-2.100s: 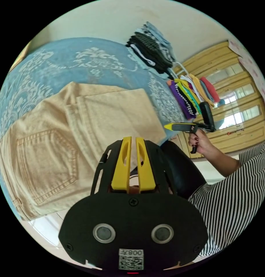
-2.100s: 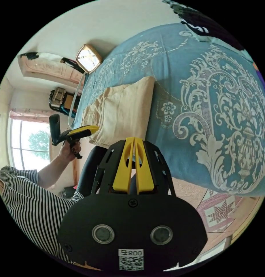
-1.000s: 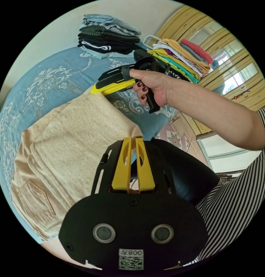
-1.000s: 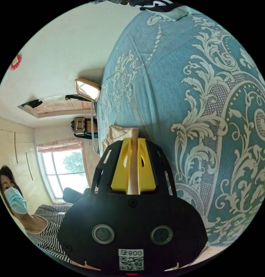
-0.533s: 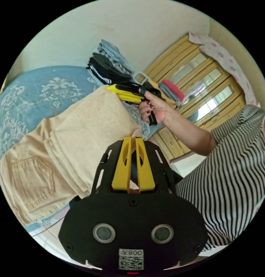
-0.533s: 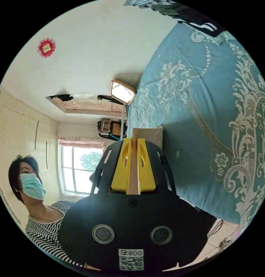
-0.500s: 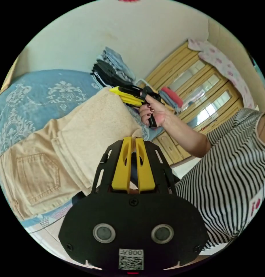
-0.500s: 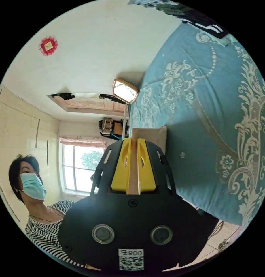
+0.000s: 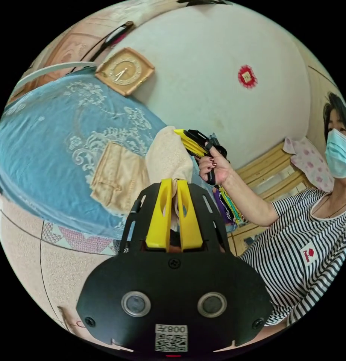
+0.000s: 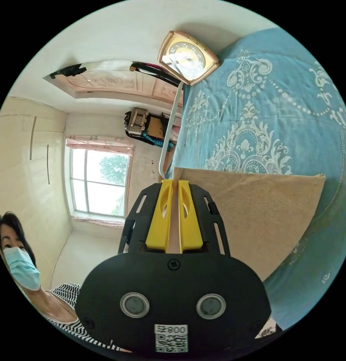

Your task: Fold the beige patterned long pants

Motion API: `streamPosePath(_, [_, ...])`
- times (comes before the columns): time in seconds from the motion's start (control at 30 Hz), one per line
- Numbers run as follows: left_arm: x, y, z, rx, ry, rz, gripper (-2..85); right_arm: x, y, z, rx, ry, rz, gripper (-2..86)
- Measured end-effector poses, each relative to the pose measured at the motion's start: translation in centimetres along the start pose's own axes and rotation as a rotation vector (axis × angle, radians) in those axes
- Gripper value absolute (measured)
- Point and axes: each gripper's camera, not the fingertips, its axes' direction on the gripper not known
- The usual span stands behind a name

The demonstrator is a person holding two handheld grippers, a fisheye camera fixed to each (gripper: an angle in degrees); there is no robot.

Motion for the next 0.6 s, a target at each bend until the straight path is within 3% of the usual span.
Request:
streamPosePath(0.3, [-13.2,5.0,-3.0,0.019,-0.04,-0.205,2.6,-1.1,-5.4,13.5,-0.11,0.124,0.042,2.7])
streamPosePath(0.6, [-19.2,10.9,-5.0,0.08,-0.014,-0.33,2.2,-2.8,-8.2,21.1,-0.169,0.111,0.038,2.5])
